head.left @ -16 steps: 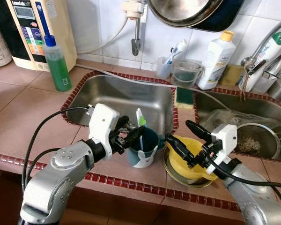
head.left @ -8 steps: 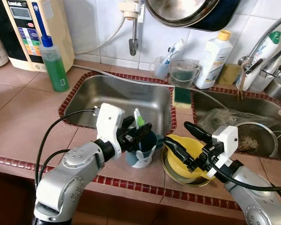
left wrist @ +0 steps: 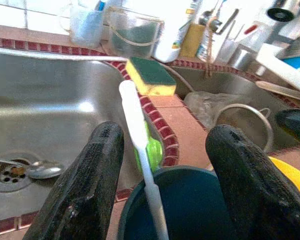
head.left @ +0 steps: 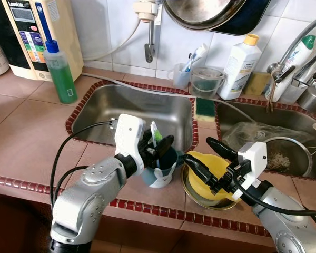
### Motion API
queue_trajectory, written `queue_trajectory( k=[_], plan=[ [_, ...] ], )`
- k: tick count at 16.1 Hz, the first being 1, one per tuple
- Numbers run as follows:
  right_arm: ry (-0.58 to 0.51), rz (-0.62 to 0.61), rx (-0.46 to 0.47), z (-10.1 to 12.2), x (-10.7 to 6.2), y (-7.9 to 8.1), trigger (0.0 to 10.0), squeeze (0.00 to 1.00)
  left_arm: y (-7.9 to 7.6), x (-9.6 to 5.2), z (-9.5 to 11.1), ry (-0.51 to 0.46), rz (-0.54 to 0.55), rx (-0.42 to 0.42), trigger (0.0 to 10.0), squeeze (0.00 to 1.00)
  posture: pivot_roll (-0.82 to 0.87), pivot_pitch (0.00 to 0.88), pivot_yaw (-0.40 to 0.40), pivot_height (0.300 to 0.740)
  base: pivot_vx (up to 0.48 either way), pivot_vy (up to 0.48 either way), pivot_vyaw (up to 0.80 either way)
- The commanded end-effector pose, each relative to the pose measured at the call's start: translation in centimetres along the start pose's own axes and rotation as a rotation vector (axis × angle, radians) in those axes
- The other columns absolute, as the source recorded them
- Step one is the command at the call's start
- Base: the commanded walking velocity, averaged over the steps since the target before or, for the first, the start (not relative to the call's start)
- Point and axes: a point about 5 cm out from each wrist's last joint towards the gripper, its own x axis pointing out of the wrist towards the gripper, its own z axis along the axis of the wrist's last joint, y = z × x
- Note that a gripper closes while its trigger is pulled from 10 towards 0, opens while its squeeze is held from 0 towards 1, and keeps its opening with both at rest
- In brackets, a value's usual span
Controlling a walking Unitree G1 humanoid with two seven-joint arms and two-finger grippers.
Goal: Kitchen organization
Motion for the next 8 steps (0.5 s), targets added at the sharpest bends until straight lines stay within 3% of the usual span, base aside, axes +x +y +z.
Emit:
queue_trajectory(
  k=[1,8],
  plan=[
    [-0.008,0.016,-0.010,0.49,0.04,0.25,10.0,0.00,-0.18,0.51,0.00,0.009,0.008,0.011,10.0,0.00,-0.06,0.000,-0.038,0.740,0.000,0.000,0.00],
    [-0.001,0.024,-0.015,0.32,0.02,0.51,10.0,0.00,-0.02,1.01,-0.34,0.025,0.040,0.008,10.0,0.00,-0.07,0.000,-0.031,0.740,0.000,0.000,0.00]
  ],
)
